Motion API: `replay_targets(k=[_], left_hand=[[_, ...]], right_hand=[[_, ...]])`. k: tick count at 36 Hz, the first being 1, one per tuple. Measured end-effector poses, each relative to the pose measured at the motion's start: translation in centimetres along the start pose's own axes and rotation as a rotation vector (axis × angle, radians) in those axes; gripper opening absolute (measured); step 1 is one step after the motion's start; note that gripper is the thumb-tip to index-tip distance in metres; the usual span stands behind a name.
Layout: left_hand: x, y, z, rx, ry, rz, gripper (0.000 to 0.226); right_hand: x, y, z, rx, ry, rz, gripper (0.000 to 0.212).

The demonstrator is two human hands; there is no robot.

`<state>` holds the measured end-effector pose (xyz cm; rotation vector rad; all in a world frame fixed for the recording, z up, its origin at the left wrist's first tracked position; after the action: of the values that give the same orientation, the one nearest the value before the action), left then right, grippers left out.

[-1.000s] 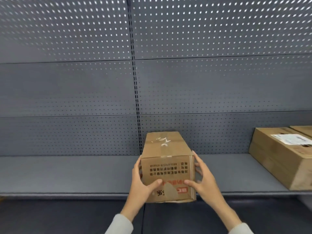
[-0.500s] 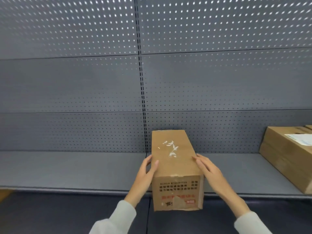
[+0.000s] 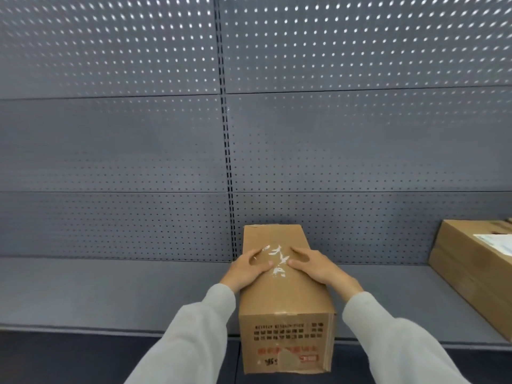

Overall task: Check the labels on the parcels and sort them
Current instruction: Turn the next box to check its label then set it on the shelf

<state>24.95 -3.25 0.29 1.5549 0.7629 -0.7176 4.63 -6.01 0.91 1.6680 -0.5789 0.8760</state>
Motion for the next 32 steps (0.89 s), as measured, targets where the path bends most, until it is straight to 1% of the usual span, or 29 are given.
replay_targets(k=[5, 11, 15, 18, 20, 22, 23, 25, 26, 28, 30, 32], left_hand=[[1.3, -0.6, 0.9, -0.008, 0.006, -0.061, 0.081], [1.9, -0.5, 1.3, -0.028, 0.041, -0.069, 0.083], [1.8, -0.9, 0.4, 0.0, 0.069, -0.139, 0.083], [1.2, -1.1, -1.1, 0.006, 0.083, -0.258, 0.1], [1.4, -1.0, -1.4, -0.024, 0.107, -0.319, 0.119], [3.1, -1.1, -0.2, -0.088, 0.181, -0.337, 0.139], [4.5, -1.2, 1.2, -0.106, 0.216, -0.337, 0.137], [5.1, -1.4, 1.7, -0.102, 0.256, -0.346, 0.106], [3.9, -1.0, 0.4, -0.097, 0.265, -0.352, 0.092], [1.5, -0.4, -2.3, -0.098, 0.243, -0.388, 0.074], [0.6, -0.1, -3.2, -0.109, 0.223, -0.411, 0.064], [0.4, 0.4, -3.6, -0.136, 0.204, -0.404, 0.063]], right_hand=[[-1.2, -0.1, -0.3, -0.049, -0.012, 0.068, 0.067], [-1.2, 0.1, -0.1, -0.072, -0.036, 0.098, 0.065], [-1.4, 0.1, -0.5, -0.086, -0.052, 0.134, 0.071], [-1.6, 0.3, -1.2, -0.118, -0.077, 0.213, 0.089], [-1.6, 0.4, -1.7, -0.139, -0.097, 0.29, 0.098], [-1.8, 0.5, -2.1, -0.159, -0.123, 0.314, 0.092], [-1.9, 0.6, -2.1, -0.161, -0.128, 0.317, 0.086], [-2.1, 0.4, -2.2, -0.166, -0.135, 0.332, 0.079], [-2.0, 0.5, -2.4, -0.173, -0.129, 0.337, 0.077], [-1.5, 0.5, -3.0, -0.189, -0.109, 0.339, 0.074], [-1.0, 0.6, -3.7, -0.206, -0.083, 0.341, 0.071], [-0.4, 1.0, -4.4, -0.23, -0.059, 0.337, 0.069]])
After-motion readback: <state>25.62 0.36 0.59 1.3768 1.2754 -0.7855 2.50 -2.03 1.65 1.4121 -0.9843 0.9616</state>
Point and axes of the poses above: each hand's wrist, its own z-axis towards the middle knuckle, its own y-axis out of the back of the hand, x = y × z, the point moved 8 cm from there along z, towards the middle knuckle, and after that the axes turned 6 degrees about z, right-handed, at the moved point
